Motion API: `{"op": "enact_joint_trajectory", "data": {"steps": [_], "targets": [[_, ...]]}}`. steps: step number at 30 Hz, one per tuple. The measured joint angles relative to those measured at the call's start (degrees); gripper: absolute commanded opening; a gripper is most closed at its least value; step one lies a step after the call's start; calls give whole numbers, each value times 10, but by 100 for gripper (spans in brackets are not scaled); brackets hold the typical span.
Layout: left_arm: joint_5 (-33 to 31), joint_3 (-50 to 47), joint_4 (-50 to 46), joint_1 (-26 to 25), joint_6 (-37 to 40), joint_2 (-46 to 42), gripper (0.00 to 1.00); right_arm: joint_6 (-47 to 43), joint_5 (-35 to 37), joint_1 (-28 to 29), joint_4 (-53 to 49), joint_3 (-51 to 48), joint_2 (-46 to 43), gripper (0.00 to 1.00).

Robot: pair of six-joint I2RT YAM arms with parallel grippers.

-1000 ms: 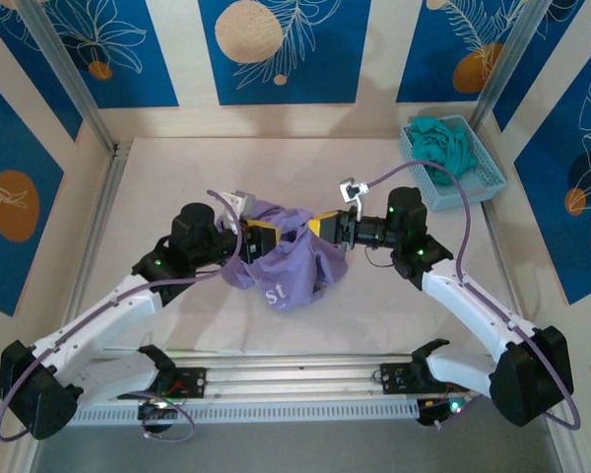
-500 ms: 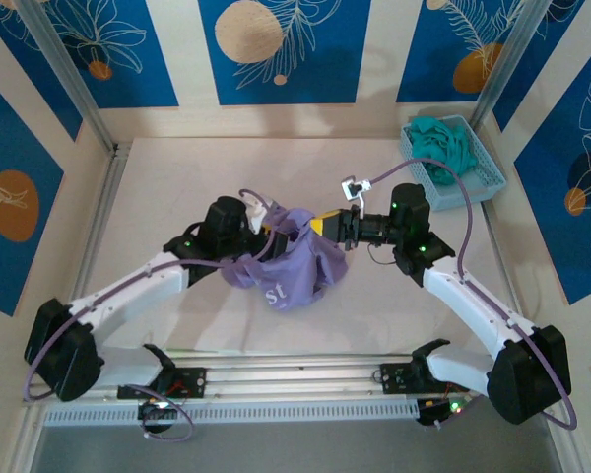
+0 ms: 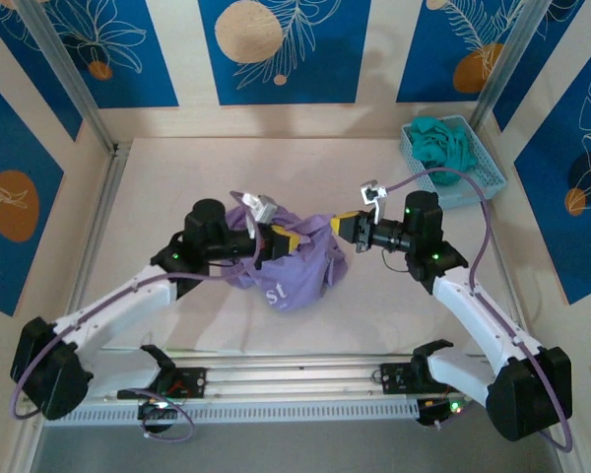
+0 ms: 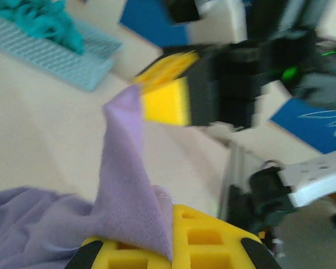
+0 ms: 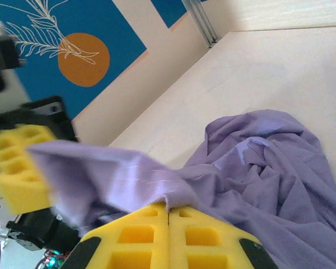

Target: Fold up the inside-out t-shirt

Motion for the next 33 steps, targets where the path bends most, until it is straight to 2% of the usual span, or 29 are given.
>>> {"op": "enact_joint_trajectory", "data": {"steps": [3, 5, 11, 14, 16, 21, 27, 33], "targets": [[34, -20, 42, 0, -28, -24, 2, -8, 11, 5, -10, 0, 9, 0], [46, -30, 64, 0, -47, -30, 1, -14, 20, 10, -22, 0, 17, 4], [33, -32, 66, 0, -66, -30, 0, -58, 84, 43, -124, 19, 22, 34], [9, -32, 50, 0, -64, -30, 0, -88, 105, 54, -152, 18, -19, 44], [-3, -32, 38, 0, -60, -30, 0, -102, 102, 61, -148, 16, -62, 48], [-17, -32, 19, 0, -55, -29, 0, -115, 47, 94, -97, 16, -101, 50], [-21, -31, 12, 0, -54, -29, 0, -114, -17, 123, -54, 16, -21, 50], [-21, -30, 1, 0, -43, -29, 0, -111, -49, 125, -16, 16, 13, 48]]}}
